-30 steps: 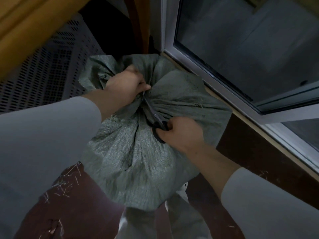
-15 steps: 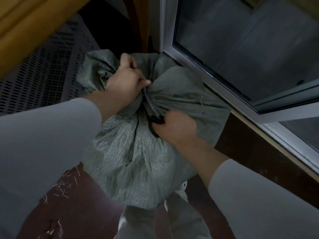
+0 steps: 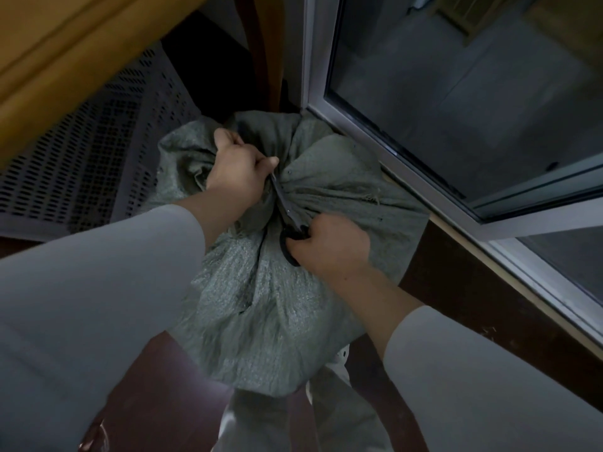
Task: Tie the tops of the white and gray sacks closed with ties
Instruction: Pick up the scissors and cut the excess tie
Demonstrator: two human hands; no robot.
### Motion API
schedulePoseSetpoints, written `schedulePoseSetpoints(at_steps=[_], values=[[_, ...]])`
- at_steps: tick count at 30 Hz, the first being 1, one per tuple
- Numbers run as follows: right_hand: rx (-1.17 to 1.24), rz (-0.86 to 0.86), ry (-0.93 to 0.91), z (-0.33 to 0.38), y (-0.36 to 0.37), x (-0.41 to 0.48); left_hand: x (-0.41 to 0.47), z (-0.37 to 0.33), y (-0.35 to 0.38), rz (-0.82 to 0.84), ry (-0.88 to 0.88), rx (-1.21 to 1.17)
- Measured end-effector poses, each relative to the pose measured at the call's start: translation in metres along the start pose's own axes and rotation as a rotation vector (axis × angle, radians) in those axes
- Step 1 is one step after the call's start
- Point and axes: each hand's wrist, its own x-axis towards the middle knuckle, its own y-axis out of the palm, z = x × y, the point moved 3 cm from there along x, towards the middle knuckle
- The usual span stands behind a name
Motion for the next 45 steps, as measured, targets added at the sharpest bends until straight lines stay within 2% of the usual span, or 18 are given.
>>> schedulePoseSetpoints(at_steps=[3,7,10,16,19,21,24,26,28,31,34,36,38,41,45], values=[[0.001,0.020,0.022,0.001,0.000,-0.003,-0.004,-0.002,-0.001,-0.002,-0.016,-0.025],[-0.050,0.075,0.034,0.004,-0.008,0.001,-0.009,-0.009,-0.003,-0.019,0.072,-0.001],[-0.106,0.052,0.005,0.009,-0.014,0.008,-0.010,-0.014,-0.007,-0.028,0.113,0.015],[-0.178,-0.028,-0.069,0.012,-0.017,0.009,-0.006,-0.013,-0.009,-0.051,0.014,-0.034],[-0.164,-0.020,-0.080,0.006,-0.013,0.001,-0.003,-0.010,-0.011,-0.039,-0.111,-0.114],[-0.120,0.078,-0.016,-0.003,-0.008,-0.004,-0.001,-0.010,-0.010,0.004,-0.129,-0.208],[0.030,0.178,0.141,-0.020,-0.008,-0.013,-0.010,-0.017,-0.019,0.005,-0.168,-0.475],[0.139,0.138,0.198,-0.021,-0.017,-0.021,-0.019,-0.024,-0.035,-0.015,-0.205,-0.634],[0.190,0.056,0.201,-0.011,-0.034,-0.029,-0.031,-0.030,-0.061,-0.056,-0.196,-0.678],[0.243,-0.055,0.143,0.027,-0.069,-0.032,-0.050,-0.028,-0.115,-0.162,-0.180,-0.660],[0.248,-0.081,0.012,0.093,-0.100,-0.036,-0.071,-0.006,-0.174,-0.261,-0.214,-0.654],[0.211,-0.086,-0.110,0.143,-0.111,-0.041,-0.088,0.021,-0.212,-0.357,-0.235,-0.567],[0.179,-0.056,-0.215,0.194,-0.112,-0.046,-0.109,0.055,-0.249,-0.451,-0.277,-0.485],[0.104,0.038,-0.331,0.268,-0.089,-0.053,-0.149,0.116,-0.294,-0.538,-0.435,-0.415],[-0.020,0.149,-0.484,0.352,-0.039,-0.065,-0.201,0.195,-0.334,-0.652,-0.642,-0.414]])
